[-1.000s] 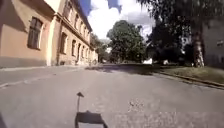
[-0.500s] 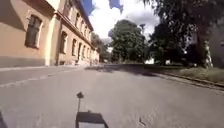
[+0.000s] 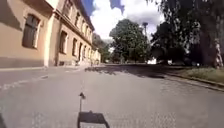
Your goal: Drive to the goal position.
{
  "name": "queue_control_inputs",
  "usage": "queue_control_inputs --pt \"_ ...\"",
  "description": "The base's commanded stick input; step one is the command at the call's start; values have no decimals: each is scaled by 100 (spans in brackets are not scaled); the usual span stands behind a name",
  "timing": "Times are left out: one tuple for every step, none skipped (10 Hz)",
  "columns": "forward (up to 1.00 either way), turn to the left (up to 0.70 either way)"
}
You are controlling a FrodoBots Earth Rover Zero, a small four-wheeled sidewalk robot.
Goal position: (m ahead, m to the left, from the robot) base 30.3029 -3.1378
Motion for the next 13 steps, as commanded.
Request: queue_control_inputs --pt "100 0" --pt "100 0" --pt "100 0" --pt "100 0" --pt "100 0" --pt "100 0" --pt "100 0" --pt "100 0" --pt "100 0" --pt "100 0" --pt "100 0" --pt "100 0" --pt "100 0"
